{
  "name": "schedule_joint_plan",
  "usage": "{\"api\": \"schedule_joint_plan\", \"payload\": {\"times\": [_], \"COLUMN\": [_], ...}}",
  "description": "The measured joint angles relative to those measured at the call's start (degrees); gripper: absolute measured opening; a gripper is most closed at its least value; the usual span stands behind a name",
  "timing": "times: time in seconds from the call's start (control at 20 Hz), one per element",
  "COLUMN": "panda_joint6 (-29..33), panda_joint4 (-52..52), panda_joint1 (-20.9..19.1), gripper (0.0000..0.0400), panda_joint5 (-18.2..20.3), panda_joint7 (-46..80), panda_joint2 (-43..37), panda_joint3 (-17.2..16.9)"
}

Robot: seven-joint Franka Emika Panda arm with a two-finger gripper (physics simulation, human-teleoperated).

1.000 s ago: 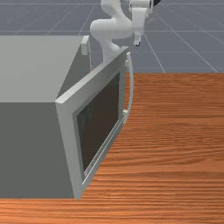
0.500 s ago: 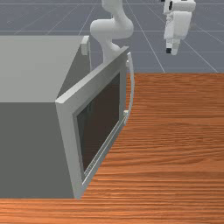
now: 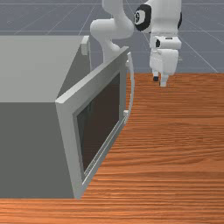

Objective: Close the microwave

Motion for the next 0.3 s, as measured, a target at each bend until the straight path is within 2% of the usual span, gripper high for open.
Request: {"api": "schedule_joint_plan", "payload": {"times": [0.05, 0.1, 0.2, 0.3], "panda_joint6": [0.8, 0.8, 1.9, -0.2], "panda_joint4": [-1.5, -2.7, -4.3, -3.4], "panda_joint1": [-1.4, -3.1, -5.0, -6.3], "gripper": [0.04, 0.04, 0.04, 0.04], "panda_joint5": [2.4, 7.3, 11.2, 17.4], "panda_joint7": [-6.4, -20.3, -28.7, -46.4], "panda_joint2": [-1.1, -2.1, -3.6, -3.2], "panda_joint3": [-1.0, -2.7, -5.3, -8.1]}}
